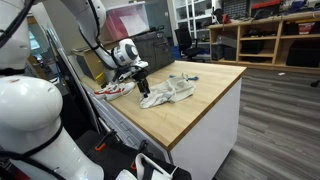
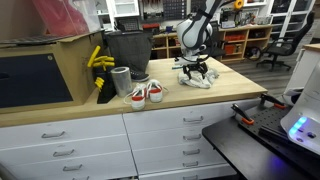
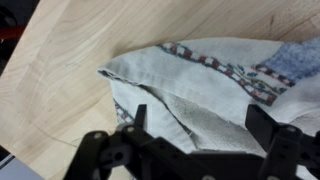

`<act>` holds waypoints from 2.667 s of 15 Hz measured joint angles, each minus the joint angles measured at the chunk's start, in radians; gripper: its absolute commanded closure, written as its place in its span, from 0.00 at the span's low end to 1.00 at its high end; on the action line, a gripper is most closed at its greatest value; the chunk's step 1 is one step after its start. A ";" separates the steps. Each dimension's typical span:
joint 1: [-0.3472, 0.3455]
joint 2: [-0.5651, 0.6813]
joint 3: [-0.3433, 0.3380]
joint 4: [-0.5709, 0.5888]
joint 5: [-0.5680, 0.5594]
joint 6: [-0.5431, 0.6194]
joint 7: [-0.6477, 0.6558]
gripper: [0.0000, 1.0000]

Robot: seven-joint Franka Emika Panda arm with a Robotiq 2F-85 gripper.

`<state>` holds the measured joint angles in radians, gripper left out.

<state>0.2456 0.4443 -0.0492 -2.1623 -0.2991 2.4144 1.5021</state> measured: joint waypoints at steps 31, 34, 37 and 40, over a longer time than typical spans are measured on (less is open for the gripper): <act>-0.040 -0.051 0.008 -0.041 0.180 0.087 -0.023 0.00; -0.040 -0.051 0.008 -0.041 0.180 0.087 -0.023 0.00; -0.040 -0.051 0.008 -0.041 0.180 0.087 -0.023 0.00; -0.040 -0.051 0.008 -0.041 0.180 0.087 -0.023 0.00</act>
<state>0.2057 0.3933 -0.0415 -2.2034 -0.1194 2.5010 1.4795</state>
